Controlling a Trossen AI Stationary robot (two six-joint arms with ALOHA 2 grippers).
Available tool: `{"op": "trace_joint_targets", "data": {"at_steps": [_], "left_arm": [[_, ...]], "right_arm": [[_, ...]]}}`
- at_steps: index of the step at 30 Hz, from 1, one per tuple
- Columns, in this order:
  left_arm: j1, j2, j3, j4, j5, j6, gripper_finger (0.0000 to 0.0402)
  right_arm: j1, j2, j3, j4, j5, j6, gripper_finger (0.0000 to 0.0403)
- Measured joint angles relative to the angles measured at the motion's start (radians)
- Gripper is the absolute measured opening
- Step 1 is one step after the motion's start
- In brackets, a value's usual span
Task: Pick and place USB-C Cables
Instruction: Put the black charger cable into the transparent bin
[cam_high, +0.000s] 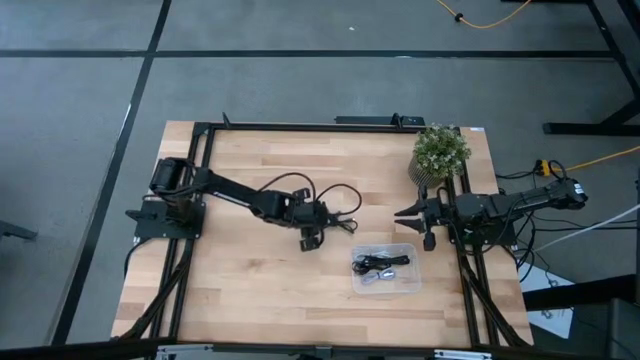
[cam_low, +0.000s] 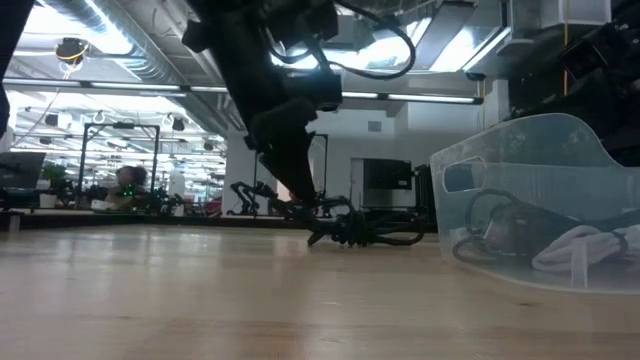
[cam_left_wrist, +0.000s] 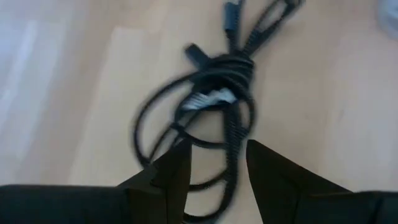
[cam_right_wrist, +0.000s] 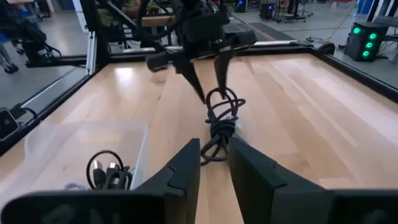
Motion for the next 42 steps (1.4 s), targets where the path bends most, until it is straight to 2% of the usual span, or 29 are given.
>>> {"op": "trace_joint_targets", "data": {"at_steps": [4,10,18,26,35,42], "left_arm": [[-0.007,0.000,0.000,-0.008,0.085,0.000,0.0148],[-0.022,0.001,0.000,-0.022,0.095,-0.005,0.0148],[-0.036,0.061,0.000,-0.054,0.011,0.034,0.0147],[-0.036,0.055,0.000,-0.047,-0.003,0.029,0.0145],[-0.033,0.099,0.002,-0.069,-0.014,0.105,0.0145],[-0.038,0.125,0.003,-0.068,-0.023,0.052,0.0140]], "right_arm": [[0.000,0.004,0.000,-0.001,0.001,-0.001,0.0090],[0.000,0.004,0.000,-0.001,0.001,-0.001,0.0090],[0.000,0.004,0.000,-0.001,-0.002,0.000,0.0090],[0.000,0.004,0.000,-0.002,-0.005,-0.001,0.0090],[0.000,0.004,0.000,-0.002,-0.006,0.000,0.0090],[0.000,0.004,0.000,-0.002,-0.007,0.000,0.0090]]}}
